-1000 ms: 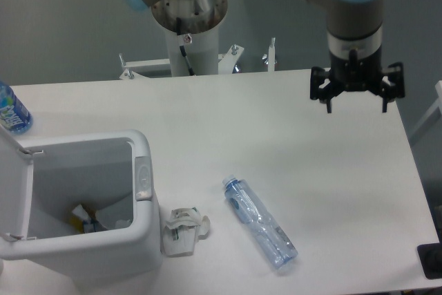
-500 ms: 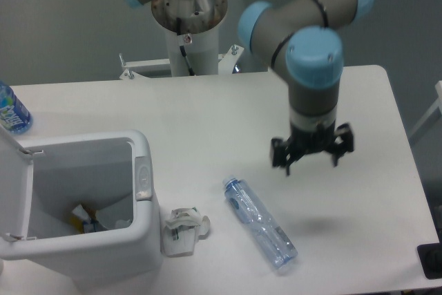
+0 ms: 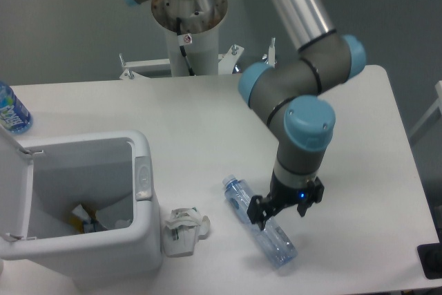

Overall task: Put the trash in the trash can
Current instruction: 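Lower the gripper over the bottle's middle and close on it, then lift the clear bottle up off the table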

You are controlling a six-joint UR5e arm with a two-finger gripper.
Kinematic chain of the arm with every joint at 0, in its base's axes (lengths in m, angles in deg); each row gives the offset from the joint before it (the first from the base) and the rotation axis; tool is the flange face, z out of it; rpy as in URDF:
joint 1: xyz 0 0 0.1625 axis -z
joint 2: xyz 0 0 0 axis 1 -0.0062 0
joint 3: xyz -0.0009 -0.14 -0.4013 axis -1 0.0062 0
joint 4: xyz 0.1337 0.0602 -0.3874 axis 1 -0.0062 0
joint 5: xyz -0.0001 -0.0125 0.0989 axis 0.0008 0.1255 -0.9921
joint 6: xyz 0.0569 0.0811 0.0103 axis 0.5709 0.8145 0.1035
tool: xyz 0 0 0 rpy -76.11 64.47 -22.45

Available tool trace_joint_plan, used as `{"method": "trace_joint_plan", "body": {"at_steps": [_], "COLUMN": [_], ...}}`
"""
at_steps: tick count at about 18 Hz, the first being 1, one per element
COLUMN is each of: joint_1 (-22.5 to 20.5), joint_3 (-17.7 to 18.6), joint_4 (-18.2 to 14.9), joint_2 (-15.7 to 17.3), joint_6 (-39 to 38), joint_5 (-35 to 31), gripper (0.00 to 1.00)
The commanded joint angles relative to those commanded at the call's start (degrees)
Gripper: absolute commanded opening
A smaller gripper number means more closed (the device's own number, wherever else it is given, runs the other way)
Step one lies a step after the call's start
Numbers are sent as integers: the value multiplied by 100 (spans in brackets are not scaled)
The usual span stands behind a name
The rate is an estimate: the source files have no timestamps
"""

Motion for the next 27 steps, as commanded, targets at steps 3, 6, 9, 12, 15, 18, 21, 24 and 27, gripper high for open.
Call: {"method": "trace_joint_plan", "body": {"at_steps": [3, 6, 9, 12, 15, 18, 21, 24, 27], "joint_1": [97, 105, 97, 97, 97, 105, 106, 106, 106], "joint_3": [-9, -9, -9, -26, -26, -35, -26, -18, -9], "joint_4": [219, 264, 281, 308, 308, 369, 440, 440, 448], "joint_2": [-158, -220, -264, -317, -369, -431, -458, -422, -414], "joint_6": [9, 9, 17, 17, 17, 9, 9, 17, 35], "joint_5": [-9, -18, -18, -62, -106, -220, -229, -229, -238], "gripper": [100, 100, 100, 100, 100, 100, 88, 63, 58]}}
